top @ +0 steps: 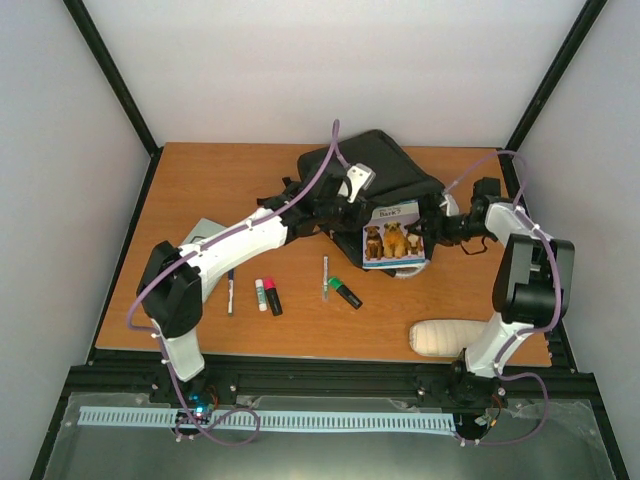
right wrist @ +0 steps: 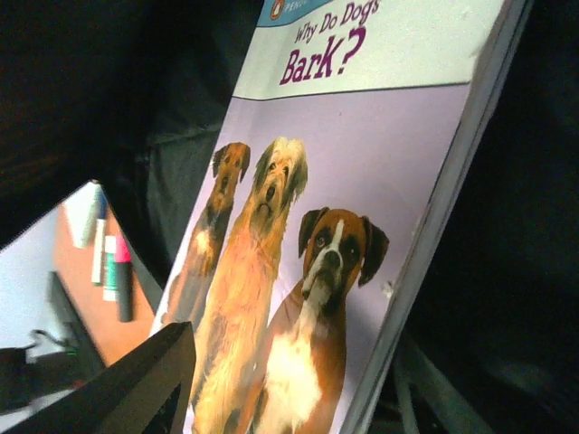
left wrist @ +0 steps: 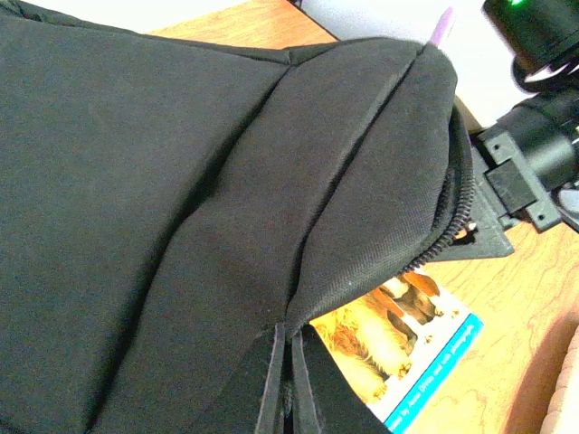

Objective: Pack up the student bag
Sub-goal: Place the book in the student bag.

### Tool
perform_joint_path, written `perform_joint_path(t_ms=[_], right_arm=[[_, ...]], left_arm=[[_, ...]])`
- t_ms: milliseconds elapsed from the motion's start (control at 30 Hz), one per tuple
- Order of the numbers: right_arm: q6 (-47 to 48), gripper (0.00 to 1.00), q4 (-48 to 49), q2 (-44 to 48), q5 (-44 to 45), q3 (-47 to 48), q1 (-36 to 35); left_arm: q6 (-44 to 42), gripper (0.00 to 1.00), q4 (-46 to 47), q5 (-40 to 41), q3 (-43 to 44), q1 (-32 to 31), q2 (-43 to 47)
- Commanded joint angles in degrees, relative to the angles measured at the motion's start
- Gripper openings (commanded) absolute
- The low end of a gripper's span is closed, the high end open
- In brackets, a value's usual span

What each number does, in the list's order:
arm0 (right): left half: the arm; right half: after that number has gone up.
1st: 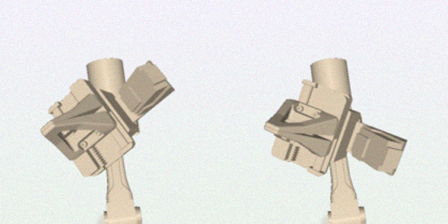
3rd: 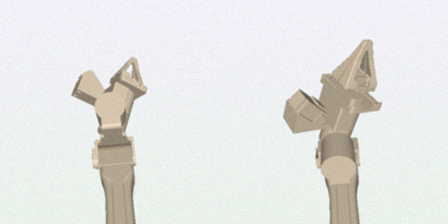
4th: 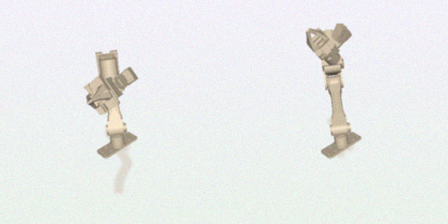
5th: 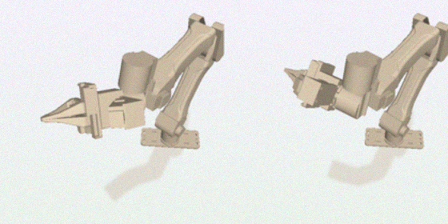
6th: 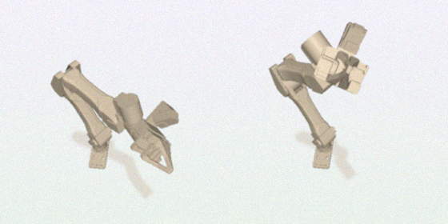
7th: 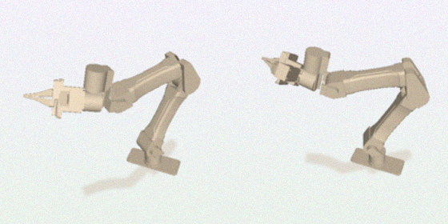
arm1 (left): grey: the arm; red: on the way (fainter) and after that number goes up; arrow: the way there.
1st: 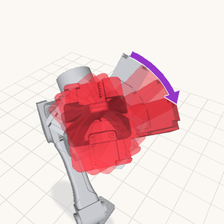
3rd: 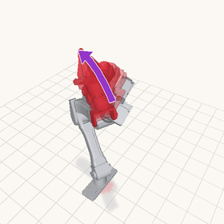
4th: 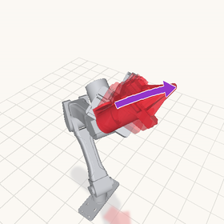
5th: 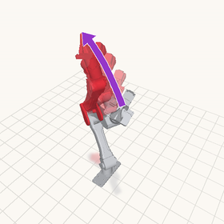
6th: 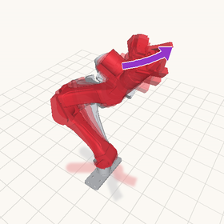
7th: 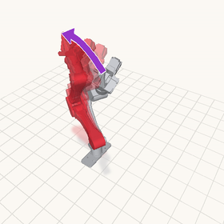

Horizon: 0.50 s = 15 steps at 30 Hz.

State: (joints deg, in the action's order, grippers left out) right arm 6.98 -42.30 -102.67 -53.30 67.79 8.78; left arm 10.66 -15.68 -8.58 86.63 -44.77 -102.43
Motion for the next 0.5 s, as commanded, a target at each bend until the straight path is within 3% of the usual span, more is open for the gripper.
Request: perform_joint_path(t_ms=[0,267,467], right_arm=[[6.5,0.64,1.8,7.9,10.4,-1.0,-0.4],[25.5,0.64,-2.6,22.4,18.9,-9.9,-1.9],[39.1,0.59,2.7,33.0,31.7,-20.5,-11.5]], left_arm=[[-1.3,0.01,4.2,-1.5,0.2,0.1,3.7],[-1.8,0.01,4.3,-1.1,-1.8,0.1,4.3],[-1.9,0.01,4.2,-1.6,-2.0,0.1,4.3]])
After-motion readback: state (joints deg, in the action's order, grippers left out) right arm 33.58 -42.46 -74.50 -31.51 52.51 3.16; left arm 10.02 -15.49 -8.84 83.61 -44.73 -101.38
